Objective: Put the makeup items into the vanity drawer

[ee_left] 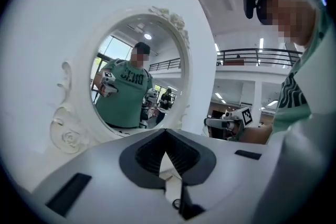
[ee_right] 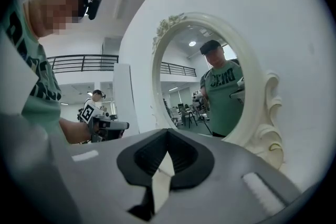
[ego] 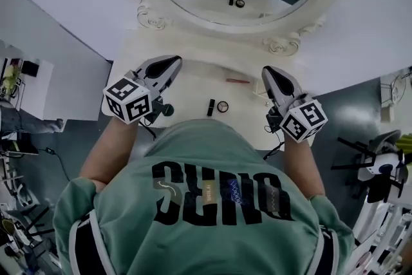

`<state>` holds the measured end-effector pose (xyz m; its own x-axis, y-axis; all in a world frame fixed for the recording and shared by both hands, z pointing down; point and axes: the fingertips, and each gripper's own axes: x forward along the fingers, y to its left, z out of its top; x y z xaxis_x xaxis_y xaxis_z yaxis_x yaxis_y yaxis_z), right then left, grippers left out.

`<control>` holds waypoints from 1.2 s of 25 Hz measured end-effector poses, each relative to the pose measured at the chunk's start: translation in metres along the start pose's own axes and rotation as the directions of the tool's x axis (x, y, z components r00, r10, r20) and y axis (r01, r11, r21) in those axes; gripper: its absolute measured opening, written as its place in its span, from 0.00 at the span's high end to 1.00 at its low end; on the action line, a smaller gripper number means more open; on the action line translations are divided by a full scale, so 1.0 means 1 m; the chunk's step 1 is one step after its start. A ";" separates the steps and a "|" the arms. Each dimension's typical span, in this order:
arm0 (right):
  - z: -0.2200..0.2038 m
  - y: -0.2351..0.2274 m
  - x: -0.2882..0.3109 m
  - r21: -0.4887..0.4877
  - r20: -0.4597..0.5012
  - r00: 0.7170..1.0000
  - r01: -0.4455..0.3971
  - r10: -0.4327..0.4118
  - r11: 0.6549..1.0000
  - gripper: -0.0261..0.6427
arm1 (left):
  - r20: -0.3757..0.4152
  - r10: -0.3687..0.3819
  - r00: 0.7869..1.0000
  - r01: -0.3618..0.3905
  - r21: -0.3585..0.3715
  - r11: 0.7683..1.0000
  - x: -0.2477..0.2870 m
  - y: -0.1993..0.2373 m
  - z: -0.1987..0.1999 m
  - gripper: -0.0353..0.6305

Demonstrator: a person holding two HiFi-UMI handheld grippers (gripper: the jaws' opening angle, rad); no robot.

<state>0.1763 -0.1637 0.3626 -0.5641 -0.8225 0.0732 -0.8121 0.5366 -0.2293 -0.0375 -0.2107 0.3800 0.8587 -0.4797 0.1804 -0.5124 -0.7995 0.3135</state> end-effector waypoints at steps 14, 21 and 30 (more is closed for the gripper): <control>-0.013 0.035 0.057 0.043 -0.081 0.995 -0.049 0.053 0.998 0.95 | 0.120 0.116 0.986 -0.098 -0.146 0.984 -0.050 0.056 0.007 0.94; -0.018 0.026 0.049 0.037 -0.098 0.995 -0.027 0.030 0.999 0.95 | 0.101 0.086 0.991 -0.075 -0.110 0.991 -0.038 0.042 0.004 0.94; -0.017 0.023 0.035 0.023 -0.095 0.995 -0.020 0.022 1.000 0.95 | 0.084 0.063 0.994 -0.055 -0.096 0.994 -0.026 0.029 0.005 0.94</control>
<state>0.1355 -0.1767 0.3769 -0.5936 -0.7888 0.1595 -0.7970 0.5487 -0.2526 -0.0744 -0.2237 0.3794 0.8211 -0.5579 0.1206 -0.5559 -0.7336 0.3908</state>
